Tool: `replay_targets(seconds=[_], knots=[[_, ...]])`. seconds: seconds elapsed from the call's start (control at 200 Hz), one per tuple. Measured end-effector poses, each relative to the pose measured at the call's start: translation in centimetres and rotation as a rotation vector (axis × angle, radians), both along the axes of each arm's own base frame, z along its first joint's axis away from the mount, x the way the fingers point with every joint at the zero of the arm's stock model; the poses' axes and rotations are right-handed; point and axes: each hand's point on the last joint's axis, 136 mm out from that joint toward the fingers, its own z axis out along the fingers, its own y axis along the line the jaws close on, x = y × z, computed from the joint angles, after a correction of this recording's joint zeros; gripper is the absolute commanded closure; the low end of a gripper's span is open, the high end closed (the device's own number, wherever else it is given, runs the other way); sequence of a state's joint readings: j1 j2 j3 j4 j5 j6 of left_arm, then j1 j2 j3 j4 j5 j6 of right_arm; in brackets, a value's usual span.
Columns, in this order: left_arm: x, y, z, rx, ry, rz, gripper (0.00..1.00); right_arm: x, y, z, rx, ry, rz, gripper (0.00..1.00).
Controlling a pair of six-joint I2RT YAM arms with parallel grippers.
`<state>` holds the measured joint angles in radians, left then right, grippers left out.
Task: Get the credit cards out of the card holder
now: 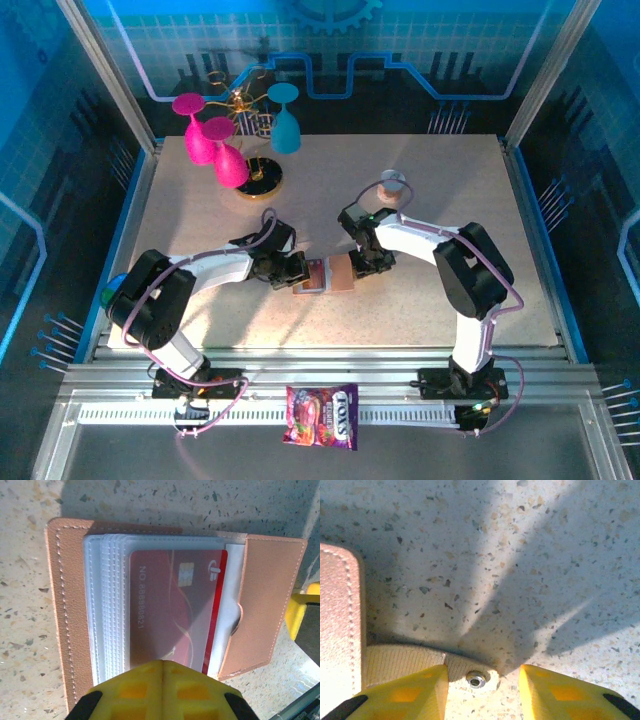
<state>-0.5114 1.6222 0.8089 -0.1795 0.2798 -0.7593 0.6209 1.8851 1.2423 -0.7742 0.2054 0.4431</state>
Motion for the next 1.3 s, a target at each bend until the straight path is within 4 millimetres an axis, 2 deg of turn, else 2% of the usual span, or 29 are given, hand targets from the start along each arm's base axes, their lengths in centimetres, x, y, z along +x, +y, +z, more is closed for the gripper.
replay_targets(seconds=[0.075,0.165,0.36,0.55,0.7,0.81,0.916,1.101,1.301], knots=[[0.0,0.0,0.0,0.000,0.000,0.000,0.99,0.1,0.1,0.9,0.006,-0.008,0.001,0.55],[0.0,0.0,0.0,0.000,0.000,0.000,0.99,0.5,0.7,2.8,0.038,-0.040,0.004,0.55],[0.2,0.2,0.0,0.002,-0.003,0.008,0.99,1.3,3.3,7.1,0.190,-0.099,0.018,0.56],[0.4,0.4,0.0,0.004,-0.005,0.015,0.99,0.8,6.2,8.3,0.358,-0.066,0.014,0.65],[0.7,0.5,0.8,-0.001,-0.029,0.023,1.00,0.6,9.3,9.3,0.520,-0.032,0.018,0.74],[0.9,0.7,1.0,-0.005,-0.035,0.030,1.00,0.4,11.1,9.1,0.593,-0.001,0.016,0.79],[0.9,0.8,1.0,-0.005,-0.035,0.031,1.00,0.1,12.0,7.9,0.625,0.036,0.007,0.80],[0.9,0.8,1.0,-0.004,-0.035,0.031,1.00,-0.3,12.7,4.9,0.635,0.107,-0.023,0.77],[0.8,0.8,0.1,0.008,-0.013,0.029,1.00,-0.3,13.1,3.2,0.635,0.140,-0.035,0.72]])
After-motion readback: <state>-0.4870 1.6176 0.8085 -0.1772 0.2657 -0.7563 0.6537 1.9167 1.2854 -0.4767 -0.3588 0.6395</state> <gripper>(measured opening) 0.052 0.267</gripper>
